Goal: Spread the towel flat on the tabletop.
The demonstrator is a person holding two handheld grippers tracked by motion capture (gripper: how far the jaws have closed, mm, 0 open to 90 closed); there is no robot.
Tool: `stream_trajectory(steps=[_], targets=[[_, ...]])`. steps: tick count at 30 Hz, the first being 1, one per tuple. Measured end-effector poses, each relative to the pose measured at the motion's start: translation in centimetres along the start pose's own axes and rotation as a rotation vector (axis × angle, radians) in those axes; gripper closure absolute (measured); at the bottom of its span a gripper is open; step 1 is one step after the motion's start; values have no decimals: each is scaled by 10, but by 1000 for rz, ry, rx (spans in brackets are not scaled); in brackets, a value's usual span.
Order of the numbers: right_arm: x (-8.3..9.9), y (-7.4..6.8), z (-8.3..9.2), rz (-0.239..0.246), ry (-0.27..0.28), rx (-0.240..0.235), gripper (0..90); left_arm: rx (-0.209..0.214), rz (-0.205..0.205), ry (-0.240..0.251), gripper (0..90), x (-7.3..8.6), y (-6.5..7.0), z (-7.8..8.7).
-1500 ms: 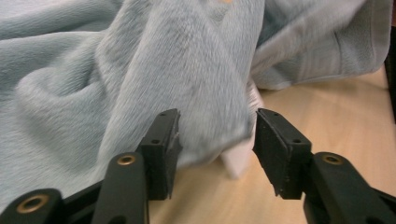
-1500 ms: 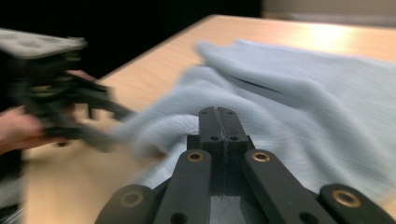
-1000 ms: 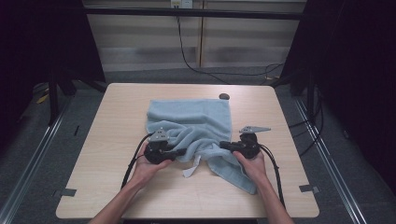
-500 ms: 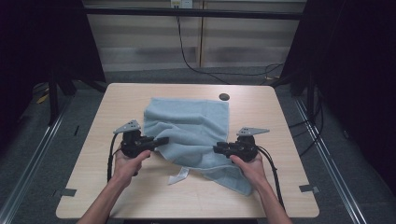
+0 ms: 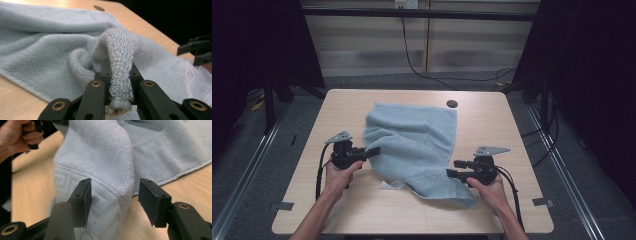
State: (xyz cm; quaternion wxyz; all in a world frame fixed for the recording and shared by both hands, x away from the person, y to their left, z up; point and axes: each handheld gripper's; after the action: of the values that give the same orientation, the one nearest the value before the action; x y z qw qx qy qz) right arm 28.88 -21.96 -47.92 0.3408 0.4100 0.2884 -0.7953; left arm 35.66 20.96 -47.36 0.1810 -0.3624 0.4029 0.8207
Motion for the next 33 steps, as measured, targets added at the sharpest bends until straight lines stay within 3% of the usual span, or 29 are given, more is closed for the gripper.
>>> stream_trajectory(steps=[3, 4, 6, 8, 13, 16, 18, 20, 21, 24, 27, 29, 31, 33], targets=[[4, 0, -18, 2, -56, -30, 483, -4, -17, -27, 799, 4, 2, -7], [6, -3, -23, 19, -88, -30, 541, 1, -24, -33, 800, 4, 2, -7], [9, -9, -28, 43, -109, -48, 772, 9, -23, -27, 808, 4, 5, -4], [6, -14, -24, 54, -84, -56, 841, 21, -37, -17, 811, 3, 8, 2], [0, -35, 1, 87, -28, -105, 845, 36, -74, -12, 815, 7, 21, 22], [6, -53, 13, 103, -16, -154, 811, 51, -61, 16, 815, 11, 25, 36], [5, -62, 19, 107, 7, -193, 735, 40, -53, 44, 814, 9, 24, 40], [2, -63, 21, 124, 21, -167, 824, 57, -17, 63, 815, 2, 22, 34], [-1, -61, 20, 144, 12, -144, 846, 64, -22, 57, 816, -3, 24, 29], [-7, -51, 14, 140, 6, -53, 860, 76, -41, 75, 814, -18, 32, 18], [-5, -24, 10, 62, 21, 54, 858, 38, -35, 67, 813, -27, 29, 11], [-1, -2, 6, 26, -9, 149, 855, 33, -26, 46, 811, -26, 25, 5], [2, 10, 2, -6, -14, 157, 855, 55, -18, 46, 812, -23, 26, 3], [0, 6, 2, -5, 5, 120, 854, 83, -33, 65, 814, -21, 32, 9]])
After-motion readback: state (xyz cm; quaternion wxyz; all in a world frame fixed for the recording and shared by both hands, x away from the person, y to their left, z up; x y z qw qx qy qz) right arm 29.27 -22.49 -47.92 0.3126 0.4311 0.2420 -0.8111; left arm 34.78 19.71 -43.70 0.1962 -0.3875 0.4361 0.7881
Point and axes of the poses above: each handheld gripper's, and its own axes: z roughly backward along the jaws, x roughly out of its underside, y roughly to its right, and after that the axes turned 11 degrees about z, right-handed
